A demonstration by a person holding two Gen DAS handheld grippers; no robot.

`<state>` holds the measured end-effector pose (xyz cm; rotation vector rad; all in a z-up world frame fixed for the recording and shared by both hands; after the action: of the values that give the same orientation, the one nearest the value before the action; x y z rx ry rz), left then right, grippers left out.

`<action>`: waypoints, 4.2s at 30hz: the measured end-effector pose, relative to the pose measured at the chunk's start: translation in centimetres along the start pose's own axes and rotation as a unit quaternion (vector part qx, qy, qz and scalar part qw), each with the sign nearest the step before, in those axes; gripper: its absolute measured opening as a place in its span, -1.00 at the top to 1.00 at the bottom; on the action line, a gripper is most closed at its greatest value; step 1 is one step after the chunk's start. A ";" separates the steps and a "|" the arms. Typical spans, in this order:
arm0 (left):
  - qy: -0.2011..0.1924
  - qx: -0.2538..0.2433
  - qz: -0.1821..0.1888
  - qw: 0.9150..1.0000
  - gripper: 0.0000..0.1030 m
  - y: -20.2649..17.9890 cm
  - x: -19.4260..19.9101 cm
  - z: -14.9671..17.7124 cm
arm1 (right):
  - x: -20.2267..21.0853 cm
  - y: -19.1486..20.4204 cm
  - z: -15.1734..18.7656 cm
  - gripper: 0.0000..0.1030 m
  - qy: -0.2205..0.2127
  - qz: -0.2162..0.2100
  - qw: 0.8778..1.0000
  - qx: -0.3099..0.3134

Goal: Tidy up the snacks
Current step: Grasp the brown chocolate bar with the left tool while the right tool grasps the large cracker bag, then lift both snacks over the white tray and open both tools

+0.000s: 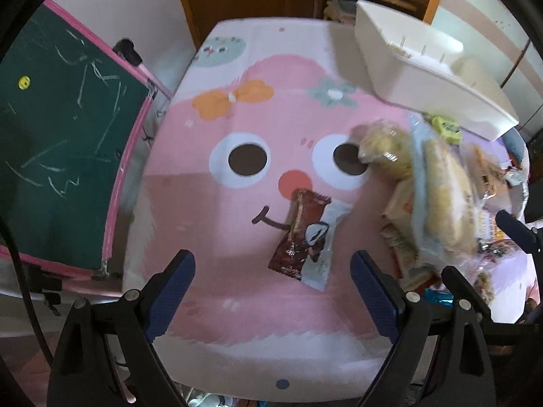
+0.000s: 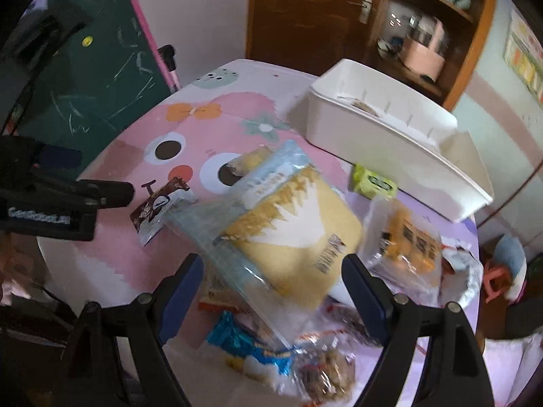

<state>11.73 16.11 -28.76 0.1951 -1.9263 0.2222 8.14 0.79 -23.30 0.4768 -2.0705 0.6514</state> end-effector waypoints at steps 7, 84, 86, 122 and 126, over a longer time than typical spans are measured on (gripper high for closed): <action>0.025 -0.005 0.007 1.000 -0.79 0.1 -2.3 0.4 | -2.4 0.1 -0.4 -0.63 0.017 0.030 0.999 0.007; -0.139 -0.129 0.126 0.974 0.41 -24.0 17.1 -25.4 | 13.0 -31.7 -15.5 0.88 -0.131 0.023 0.965 -0.226; -0.134 -0.127 0.124 0.975 0.41 -24.6 16.1 -26.4 | 12.0 -32.7 -15.7 0.88 -0.126 0.028 0.964 -0.231; -0.036 -0.151 0.084 0.984 0.04 -29.5 0.7 -27.7 | -3.8 -34.9 -14.3 0.76 0.010 0.017 0.964 -0.264; -0.058 -0.149 0.087 0.983 -0.71 -29.4 1.1 -27.5 | -4.8 -34.6 -13.7 0.51 0.019 -0.005 0.959 -0.282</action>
<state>43.28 -5.56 -16.26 -0.1631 -2.0663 0.0365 38.63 -17.68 -11.68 0.1408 -2.0957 0.0426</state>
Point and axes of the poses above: each gripper's, at about its wrist camera, not at the fingertips, and x roughly against the way its jaws point, y to its left, z to its underside, the point moved 9 cm from there along -x, roughly the way its jaws point, and after that the axes turned 11 degrees about x, right-handed, at the moved point
